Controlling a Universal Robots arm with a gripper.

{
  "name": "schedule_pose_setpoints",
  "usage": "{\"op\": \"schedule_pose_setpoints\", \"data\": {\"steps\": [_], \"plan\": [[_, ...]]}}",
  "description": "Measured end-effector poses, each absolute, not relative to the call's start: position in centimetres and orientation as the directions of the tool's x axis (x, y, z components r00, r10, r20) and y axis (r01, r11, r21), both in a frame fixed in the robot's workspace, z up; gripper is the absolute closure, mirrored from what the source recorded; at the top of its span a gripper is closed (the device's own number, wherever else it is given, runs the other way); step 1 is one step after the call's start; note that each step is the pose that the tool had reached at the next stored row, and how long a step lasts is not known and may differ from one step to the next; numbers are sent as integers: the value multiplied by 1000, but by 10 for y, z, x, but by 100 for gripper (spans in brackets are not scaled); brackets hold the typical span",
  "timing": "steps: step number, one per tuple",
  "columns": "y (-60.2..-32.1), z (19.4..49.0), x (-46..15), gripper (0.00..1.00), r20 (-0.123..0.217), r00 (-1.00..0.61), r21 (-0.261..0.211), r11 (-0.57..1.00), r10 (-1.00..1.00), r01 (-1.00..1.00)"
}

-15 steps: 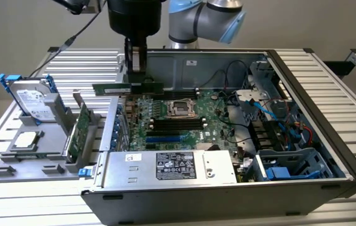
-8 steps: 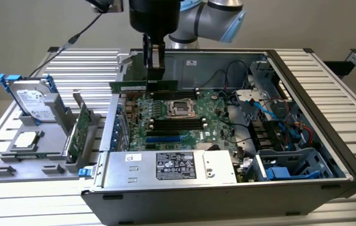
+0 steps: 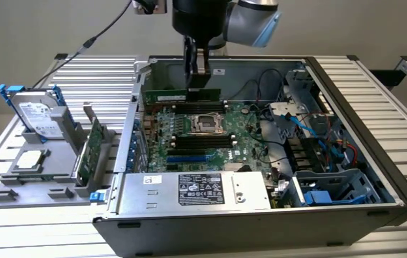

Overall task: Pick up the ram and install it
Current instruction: 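Pick up the ram and move it above insertion slot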

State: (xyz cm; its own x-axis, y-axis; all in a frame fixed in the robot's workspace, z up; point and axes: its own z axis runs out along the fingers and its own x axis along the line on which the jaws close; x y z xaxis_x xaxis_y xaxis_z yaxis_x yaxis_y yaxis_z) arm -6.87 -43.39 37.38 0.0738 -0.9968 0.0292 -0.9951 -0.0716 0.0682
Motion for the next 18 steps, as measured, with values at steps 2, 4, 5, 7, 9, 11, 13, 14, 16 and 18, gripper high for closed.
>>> {"op": "schedule_pose_setpoints", "data": {"steps": [2,4,5,7,9,11,13,14,16,18], "plan": [[-430,372,-60,86,32,74,67,-71,-997,-995],[-425,371,-52,86,35,74,65,-71,-997,-995],[-422,370,-48,86,37,74,65,-71,-997,-995],[-418,368,-42,86,38,74,65,-71,-997,-995],[-416,367,-36,86,38,73,65,-70,-997,-995],[-414,365,-31,86,38,72,65,-69,-997,-995],[-412,363,-29,86,39,69,65,-67,-997,-996],[-410,362,-29,86,40,69,66,-66,-997,-996],[-408,359,-28,86,42,65,66,-62,-997,-996],[-407,356,-28,86,42,56,66,-53,-998,-996]]}}
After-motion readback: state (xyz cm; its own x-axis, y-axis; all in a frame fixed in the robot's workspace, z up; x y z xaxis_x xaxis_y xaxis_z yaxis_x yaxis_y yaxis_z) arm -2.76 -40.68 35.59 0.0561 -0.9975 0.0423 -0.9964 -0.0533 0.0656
